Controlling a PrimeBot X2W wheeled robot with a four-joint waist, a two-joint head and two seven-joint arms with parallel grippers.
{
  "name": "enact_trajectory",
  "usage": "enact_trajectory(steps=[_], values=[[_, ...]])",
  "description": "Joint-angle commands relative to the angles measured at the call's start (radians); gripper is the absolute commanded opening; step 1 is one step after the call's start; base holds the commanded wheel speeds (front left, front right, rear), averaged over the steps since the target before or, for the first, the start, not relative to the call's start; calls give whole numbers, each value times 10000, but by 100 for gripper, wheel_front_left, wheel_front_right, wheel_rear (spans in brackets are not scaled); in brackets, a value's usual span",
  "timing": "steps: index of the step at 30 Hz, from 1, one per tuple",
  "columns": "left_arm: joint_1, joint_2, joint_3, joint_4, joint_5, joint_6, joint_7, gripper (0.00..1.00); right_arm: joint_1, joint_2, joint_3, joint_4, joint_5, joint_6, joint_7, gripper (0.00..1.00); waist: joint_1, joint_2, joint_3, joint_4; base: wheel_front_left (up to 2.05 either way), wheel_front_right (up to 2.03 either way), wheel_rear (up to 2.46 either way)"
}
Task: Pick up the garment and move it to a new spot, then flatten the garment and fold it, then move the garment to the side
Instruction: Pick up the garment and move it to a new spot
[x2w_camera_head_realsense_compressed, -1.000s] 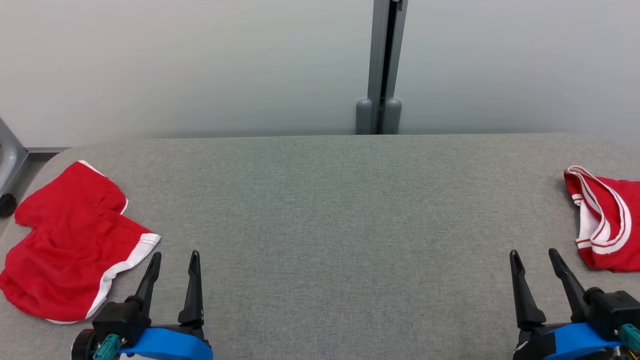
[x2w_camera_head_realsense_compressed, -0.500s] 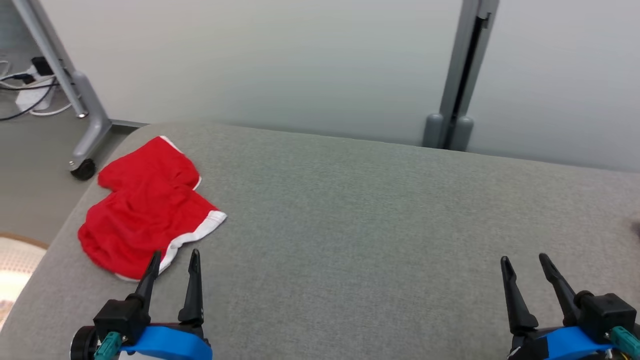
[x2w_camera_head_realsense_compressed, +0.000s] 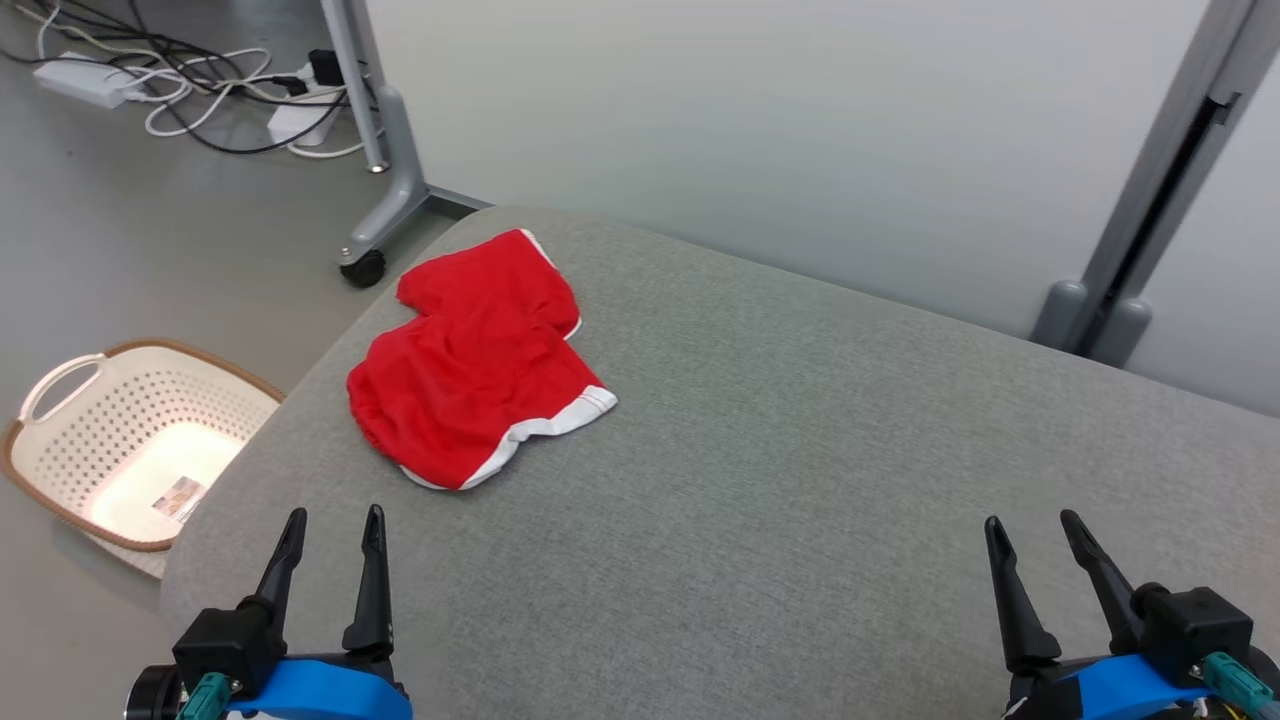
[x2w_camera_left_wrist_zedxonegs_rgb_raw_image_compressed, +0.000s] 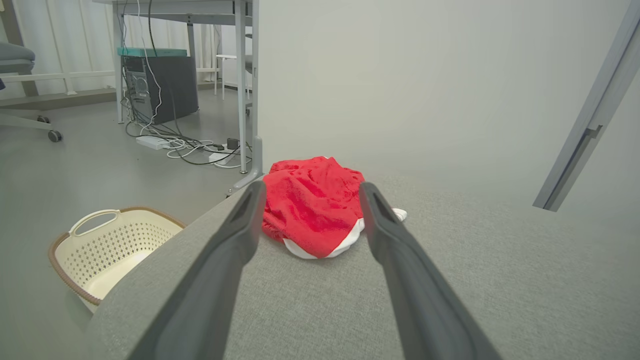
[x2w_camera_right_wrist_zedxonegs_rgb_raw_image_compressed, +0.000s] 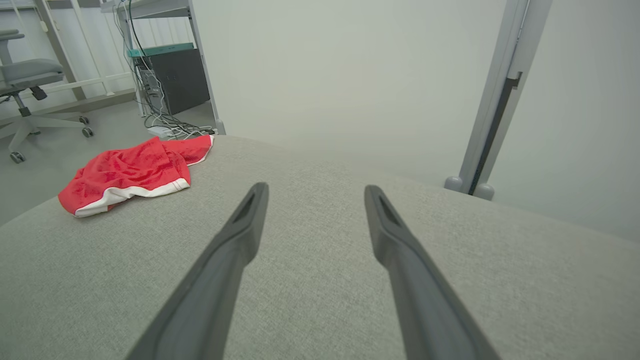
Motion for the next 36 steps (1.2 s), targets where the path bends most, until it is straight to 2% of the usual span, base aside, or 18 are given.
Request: enact_trajectory(steps=[1,5,16,24,30,36], values=[[-4,27,18,-26,-1,-41,-43,100,-64,-26,-14,22,63,1,-39,100,-1,0,131,224,0,0,0],[65,42,104,-47,-27,-50,-42,100,-101,2,136,42,78,1,3,100,-1,0,134,573,0,0,0],[343,-58,296,-306,87,71,-42,100,-365,-184,306,349,190,1,-85,100,-1,0,286,665,0,0,0],[-169,119,363,-259,-84,12,3,100,-299,-186,369,255,122,1,-28,100,-1,0,488,683,0,0,0],[-1256,704,610,-282,-614,-78,928,100,-442,-225,358,-4,37,1,88,100,-1,0,862,370,0,0,0],[-2891,1503,1239,67,-1514,-89,2657,100,-798,-334,658,-365,-56,1,161,100,-1,0,1624,-450,0,0,0]])
